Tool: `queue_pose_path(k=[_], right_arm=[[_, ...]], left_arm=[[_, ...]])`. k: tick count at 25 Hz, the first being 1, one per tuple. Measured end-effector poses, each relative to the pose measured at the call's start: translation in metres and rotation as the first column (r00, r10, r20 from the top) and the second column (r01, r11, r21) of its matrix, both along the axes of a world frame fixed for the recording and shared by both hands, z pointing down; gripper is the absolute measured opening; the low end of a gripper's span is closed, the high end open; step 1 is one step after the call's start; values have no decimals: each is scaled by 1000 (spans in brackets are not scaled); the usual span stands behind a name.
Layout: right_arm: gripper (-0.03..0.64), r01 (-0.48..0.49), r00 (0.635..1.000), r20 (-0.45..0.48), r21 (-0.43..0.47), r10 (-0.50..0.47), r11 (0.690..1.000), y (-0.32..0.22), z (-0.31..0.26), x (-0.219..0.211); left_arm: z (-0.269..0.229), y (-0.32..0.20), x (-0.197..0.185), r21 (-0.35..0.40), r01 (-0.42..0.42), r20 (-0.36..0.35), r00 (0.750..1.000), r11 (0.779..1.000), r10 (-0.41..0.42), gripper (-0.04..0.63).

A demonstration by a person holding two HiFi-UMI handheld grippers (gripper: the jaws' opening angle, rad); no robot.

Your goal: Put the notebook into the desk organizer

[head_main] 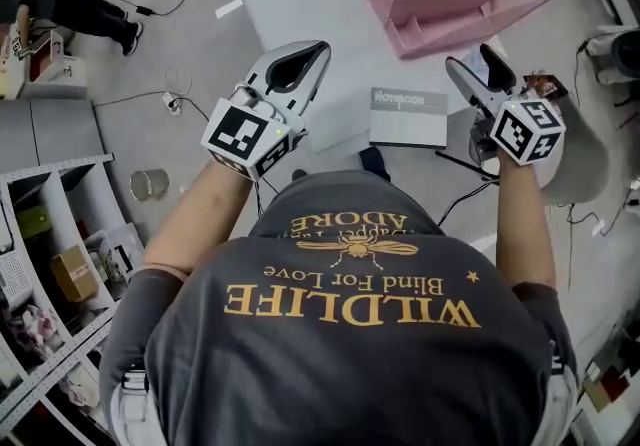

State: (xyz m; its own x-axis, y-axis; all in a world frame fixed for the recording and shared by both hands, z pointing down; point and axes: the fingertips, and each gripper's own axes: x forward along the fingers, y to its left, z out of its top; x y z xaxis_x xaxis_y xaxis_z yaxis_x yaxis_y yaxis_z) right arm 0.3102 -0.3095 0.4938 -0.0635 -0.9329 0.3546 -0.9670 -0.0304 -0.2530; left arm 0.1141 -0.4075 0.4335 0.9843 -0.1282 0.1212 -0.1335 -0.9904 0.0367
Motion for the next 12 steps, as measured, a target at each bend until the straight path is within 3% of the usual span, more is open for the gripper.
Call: queue_pose_path(k=[6,12], right_arm=[[370,-115,982,124,-208,143,971,59,104,36],[370,-101,945,249,-387,210,917,99,203,25]], left_arm=[[29,28,50,-22,-115,60,991,993,116,0],[56,44,71,-35,-174,113,978,984,177,0]])
